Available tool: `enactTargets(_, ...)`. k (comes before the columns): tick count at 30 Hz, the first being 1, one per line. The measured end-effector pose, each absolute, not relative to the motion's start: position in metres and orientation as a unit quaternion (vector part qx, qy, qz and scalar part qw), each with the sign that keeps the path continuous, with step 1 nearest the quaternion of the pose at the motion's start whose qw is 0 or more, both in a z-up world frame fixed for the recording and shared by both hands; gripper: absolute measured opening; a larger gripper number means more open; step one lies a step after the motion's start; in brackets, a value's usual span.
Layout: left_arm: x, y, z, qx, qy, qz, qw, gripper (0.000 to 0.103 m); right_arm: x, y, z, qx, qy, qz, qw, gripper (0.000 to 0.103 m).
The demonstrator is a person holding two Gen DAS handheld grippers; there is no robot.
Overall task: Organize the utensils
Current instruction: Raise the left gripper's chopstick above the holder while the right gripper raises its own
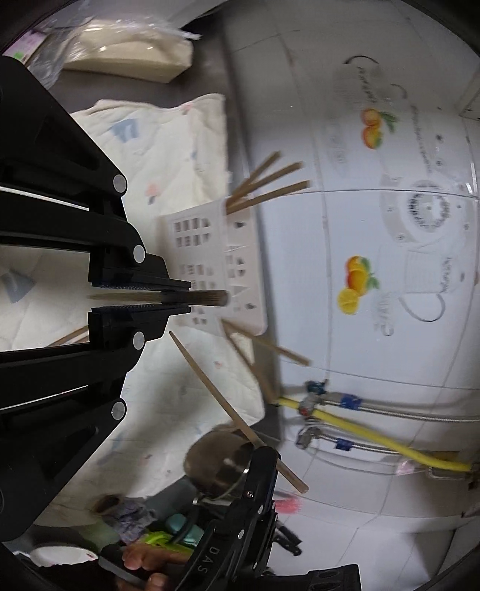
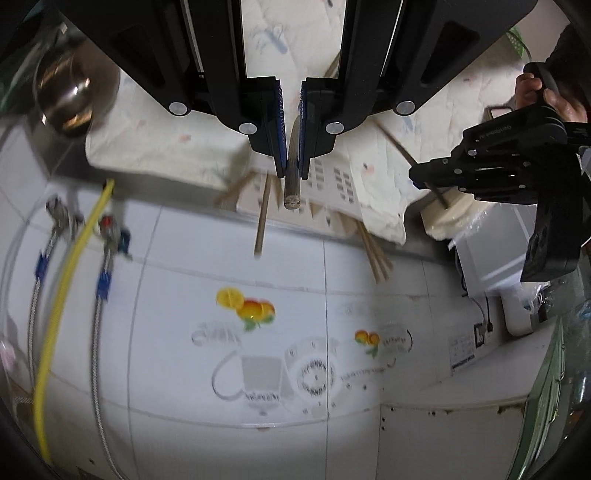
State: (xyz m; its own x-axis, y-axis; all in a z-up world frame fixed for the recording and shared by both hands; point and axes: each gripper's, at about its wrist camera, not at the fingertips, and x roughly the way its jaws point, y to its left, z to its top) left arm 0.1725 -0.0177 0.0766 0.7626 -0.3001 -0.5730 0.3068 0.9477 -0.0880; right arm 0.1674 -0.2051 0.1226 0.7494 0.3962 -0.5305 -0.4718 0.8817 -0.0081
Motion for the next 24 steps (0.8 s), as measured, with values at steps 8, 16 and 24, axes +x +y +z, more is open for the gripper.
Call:
enactTargets(8, 0.198, -0.008, 0.148, 0.005, 0.241, -0.15, 0.959, 0.005, 0.201, -0.191, 0.162, -0.092, 0.25, 0.236, 0.934, 0.006)
enactTargets(16, 0.238, 0.008, 0.19, -0.014, 0.189, -0.122, 0.974, 0.005, 0.228, -0.188, 0.18, -0.086, 0.24, 0.229, 0.939, 0.007)
enactTargets(24, 0.275, 0.021, 0.176, -0.024, 0.195, -0.087, 0.977, 0.005, 0.25, -0.182, 0.181, -0.091, 0.237, 0.218, 0.942, 0.007)
